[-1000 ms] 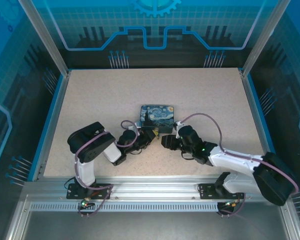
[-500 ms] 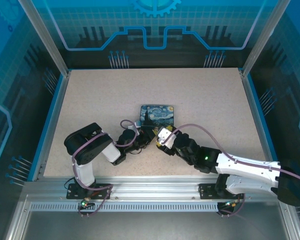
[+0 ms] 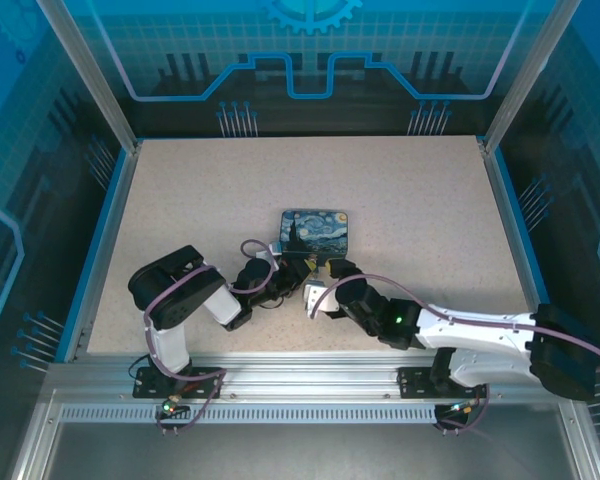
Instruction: Unlock the padlock with the key
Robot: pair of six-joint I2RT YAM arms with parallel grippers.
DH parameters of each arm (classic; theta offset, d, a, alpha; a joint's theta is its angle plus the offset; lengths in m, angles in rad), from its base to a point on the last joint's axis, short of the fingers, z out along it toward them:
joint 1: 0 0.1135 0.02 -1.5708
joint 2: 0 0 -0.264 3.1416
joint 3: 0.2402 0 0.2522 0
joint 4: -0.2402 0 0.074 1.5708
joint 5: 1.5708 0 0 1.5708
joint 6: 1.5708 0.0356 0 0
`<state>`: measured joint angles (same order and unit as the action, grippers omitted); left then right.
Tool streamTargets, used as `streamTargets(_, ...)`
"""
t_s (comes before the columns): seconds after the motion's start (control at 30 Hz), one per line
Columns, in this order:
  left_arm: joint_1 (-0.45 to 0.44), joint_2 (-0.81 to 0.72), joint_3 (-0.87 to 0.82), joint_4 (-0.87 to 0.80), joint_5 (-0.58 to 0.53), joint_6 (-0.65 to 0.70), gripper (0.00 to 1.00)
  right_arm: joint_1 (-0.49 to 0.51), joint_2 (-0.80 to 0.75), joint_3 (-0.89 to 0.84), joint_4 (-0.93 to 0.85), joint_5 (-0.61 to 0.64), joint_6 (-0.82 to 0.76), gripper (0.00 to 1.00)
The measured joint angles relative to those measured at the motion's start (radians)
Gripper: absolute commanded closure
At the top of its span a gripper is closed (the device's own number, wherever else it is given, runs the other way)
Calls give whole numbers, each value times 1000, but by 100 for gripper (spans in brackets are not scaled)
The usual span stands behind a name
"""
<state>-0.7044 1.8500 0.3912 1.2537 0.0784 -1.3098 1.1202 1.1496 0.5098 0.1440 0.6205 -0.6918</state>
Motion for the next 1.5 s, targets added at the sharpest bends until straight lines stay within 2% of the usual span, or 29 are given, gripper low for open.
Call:
streamTargets(0.37,0,0,0,0,0,-2,96,-10,244,-27,138,-21,40,54)
streamTargets(0.57,0,0,0,0,0,-13,97,-61,252,-29,195,-63,57,58)
streamTargets(0.87,0,0,1,0,0,-27,98,-80,312,-25,229,-98,55,66)
streamTargets(1.5,0,0,7,-1,0,-35,99,-83,353,9,263,-80,56,82)
